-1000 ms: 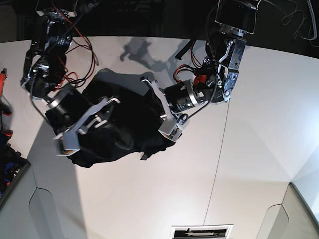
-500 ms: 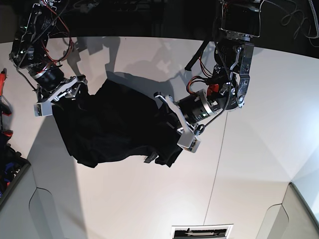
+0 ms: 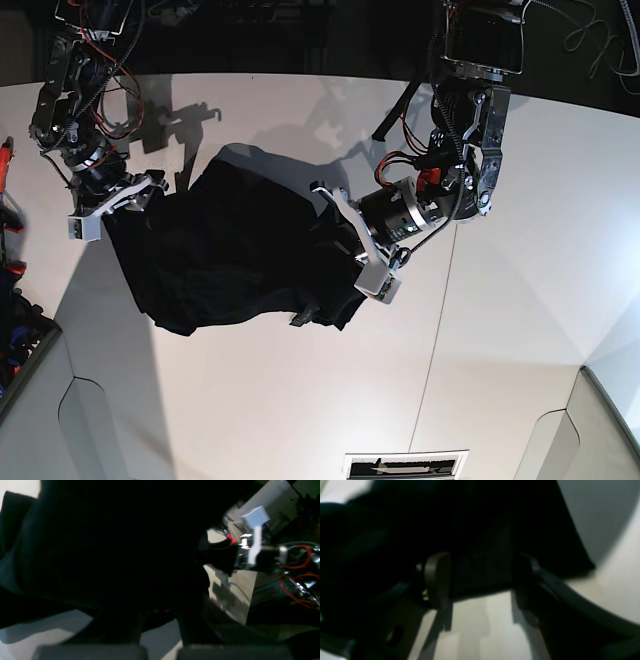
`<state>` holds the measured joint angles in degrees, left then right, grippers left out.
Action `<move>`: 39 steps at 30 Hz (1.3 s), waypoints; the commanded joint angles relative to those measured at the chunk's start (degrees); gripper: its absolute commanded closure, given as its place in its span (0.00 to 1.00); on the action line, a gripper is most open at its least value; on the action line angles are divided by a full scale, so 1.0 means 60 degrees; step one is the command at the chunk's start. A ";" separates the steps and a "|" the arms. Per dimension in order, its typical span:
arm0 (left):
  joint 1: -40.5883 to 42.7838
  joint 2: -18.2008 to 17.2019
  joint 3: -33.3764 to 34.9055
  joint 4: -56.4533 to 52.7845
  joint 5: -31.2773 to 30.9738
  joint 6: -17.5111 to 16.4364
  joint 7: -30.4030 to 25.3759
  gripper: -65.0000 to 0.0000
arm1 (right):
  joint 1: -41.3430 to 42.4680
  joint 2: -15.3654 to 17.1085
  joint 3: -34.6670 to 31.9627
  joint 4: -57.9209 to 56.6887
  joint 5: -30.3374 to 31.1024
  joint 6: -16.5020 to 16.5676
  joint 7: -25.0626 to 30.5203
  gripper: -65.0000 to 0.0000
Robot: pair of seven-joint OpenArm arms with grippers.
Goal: Layout the t-shirt on the table in an organized manner, then fold the t-shirt properly
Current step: 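Spread the shirt across the table by pulling grippers apart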
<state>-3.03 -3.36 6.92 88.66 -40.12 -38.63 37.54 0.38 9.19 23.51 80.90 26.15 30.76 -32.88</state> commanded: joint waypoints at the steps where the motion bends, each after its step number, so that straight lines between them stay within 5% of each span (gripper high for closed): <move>1: -0.0178 -0.0066 -0.0007 0.0186 -0.0229 -0.0106 -0.0208 1.00 | 0.0204 0.0106 0.0033 -0.0076 0.0015 0.0036 0.0058 0.41; 4: -0.0182 -0.0171 -0.0033 0.0186 -0.0200 -0.0106 -0.0211 1.00 | 0.0226 0.0106 0.0033 -0.0572 -0.0113 0.0025 0.0091 0.44; 5: -0.0186 -0.0215 -0.0033 0.0186 -0.0204 -0.0106 -0.0222 1.00 | 0.0219 0.0102 0.0033 -0.0637 -0.0117 0.0025 0.0084 0.56; 7: -0.0186 -0.0270 -0.0033 0.0186 -0.0204 -0.0106 -0.0222 1.00 | 0.0193 0.0106 0.0033 -0.0641 -0.0102 0.0025 0.0098 0.97; 8: -0.0186 -0.0270 -0.0033 0.0186 -0.0197 -0.0106 -0.0222 1.00 | 0.0200 0.0117 0.0033 -0.0616 -0.0106 0.0033 0.0153 1.00; 12: -0.0215 -0.0270 -0.0076 0.0186 -0.0204 -0.0106 -0.0226 1.00 | 0.0233 0.0229 0.0044 -0.0142 -0.0025 0.0062 0.0809 1.00; 19: -0.0619 -0.1002 -0.1191 0.0616 -0.1217 -0.0109 -0.0095 1.00 | 0.1246 0.1279 0.0240 0.1854 0.0554 0.0022 0.0091 1.00; 26: -0.1060 -0.2572 -0.2794 0.2058 -0.1497 -0.0102 -0.0033 1.00 | 0.2630 0.2812 0.0823 0.2455 0.1741 0.0015 -0.0310 1.00; 29: -0.1552 -0.3468 -0.3639 0.2248 -0.1821 0.0382 0.0160 1.00 | 0.3275 0.3144 0.1231 0.2444 0.1905 0.0015 -0.0794 1.00; 30: -0.1585 -0.3767 -0.3796 0.2240 -0.1825 0.0401 0.0419 1.00 | 0.3359 0.3246 0.1279 0.2433 0.2018 0.0011 -0.1180 0.99; 33: -0.1392 -0.4419 -0.3803 0.2142 -0.1960 0.0401 0.1220 0.63 | 0.3315 0.3275 0.1275 0.2157 0.2215 0.0004 -0.1537 0.31; 35: -0.1126 -0.4499 -0.3796 0.2102 -0.2073 0.0401 0.1457 0.49 | 0.3308 0.3140 0.1275 0.1861 0.2353 0.0011 -0.1566 0.30; 39: -0.0240 -0.4466 -0.3799 0.2106 -0.2157 0.0393 0.1508 0.48 | 0.3100 0.2779 0.1268 0.1603 0.2532 0.0018 -0.1636 0.30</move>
<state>-3.70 -29.36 -15.57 100.49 -51.96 -36.05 47.46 18.28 24.80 30.81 89.89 40.60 30.68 -43.88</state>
